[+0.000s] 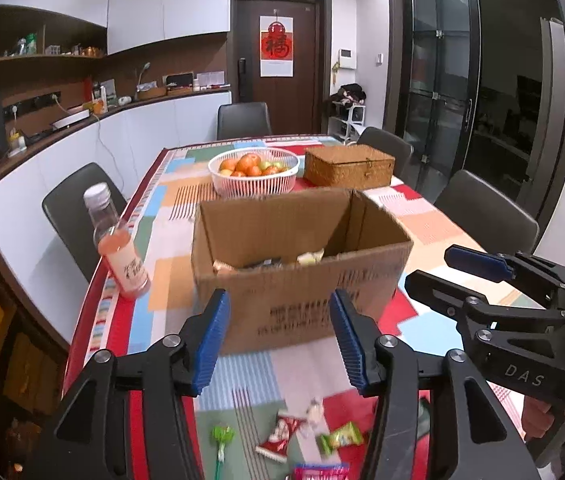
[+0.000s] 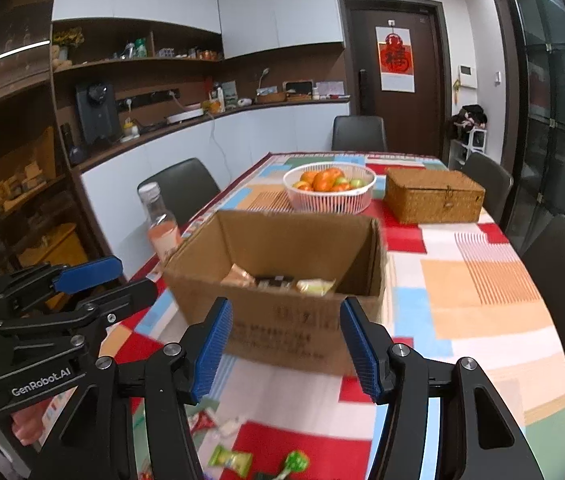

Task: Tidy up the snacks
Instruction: 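Move both tools back to the remaining snacks on the tablecloth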

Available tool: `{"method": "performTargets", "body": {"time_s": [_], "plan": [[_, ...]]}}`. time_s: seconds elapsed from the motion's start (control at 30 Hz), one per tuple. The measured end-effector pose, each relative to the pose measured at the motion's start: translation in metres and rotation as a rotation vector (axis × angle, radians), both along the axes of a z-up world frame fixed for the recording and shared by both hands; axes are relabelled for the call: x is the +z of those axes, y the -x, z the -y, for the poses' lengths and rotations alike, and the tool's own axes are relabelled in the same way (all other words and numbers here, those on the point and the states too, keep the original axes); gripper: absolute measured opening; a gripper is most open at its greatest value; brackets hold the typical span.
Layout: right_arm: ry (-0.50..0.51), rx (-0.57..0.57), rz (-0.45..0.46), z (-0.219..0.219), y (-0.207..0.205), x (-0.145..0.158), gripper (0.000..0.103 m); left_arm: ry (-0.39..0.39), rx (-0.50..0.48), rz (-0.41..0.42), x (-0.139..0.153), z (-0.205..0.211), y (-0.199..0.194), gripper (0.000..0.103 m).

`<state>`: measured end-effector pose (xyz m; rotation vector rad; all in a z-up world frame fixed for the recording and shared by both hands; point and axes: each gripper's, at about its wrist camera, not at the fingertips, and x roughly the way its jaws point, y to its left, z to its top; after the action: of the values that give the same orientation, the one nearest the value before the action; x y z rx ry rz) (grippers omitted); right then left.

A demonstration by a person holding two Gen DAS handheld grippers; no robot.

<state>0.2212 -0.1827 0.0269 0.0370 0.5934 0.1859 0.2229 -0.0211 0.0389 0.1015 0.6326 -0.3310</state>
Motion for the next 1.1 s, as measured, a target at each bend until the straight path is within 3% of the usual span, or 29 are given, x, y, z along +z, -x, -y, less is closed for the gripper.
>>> {"method": "performTargets", "body": {"time_s": [0.3,1.1], "plan": [[0.006,0.019,-0.097,-0.007,0.019,-0.032,0.057,0.016,0.027,-0.103,-0.035,-0.013,0.021,0.055],[0.002,0.01,-0.388,-0.011,0.026,-0.122,0.057,-0.084,0.024,-0.364,-0.136,-0.018,0.027,0.056]]}}
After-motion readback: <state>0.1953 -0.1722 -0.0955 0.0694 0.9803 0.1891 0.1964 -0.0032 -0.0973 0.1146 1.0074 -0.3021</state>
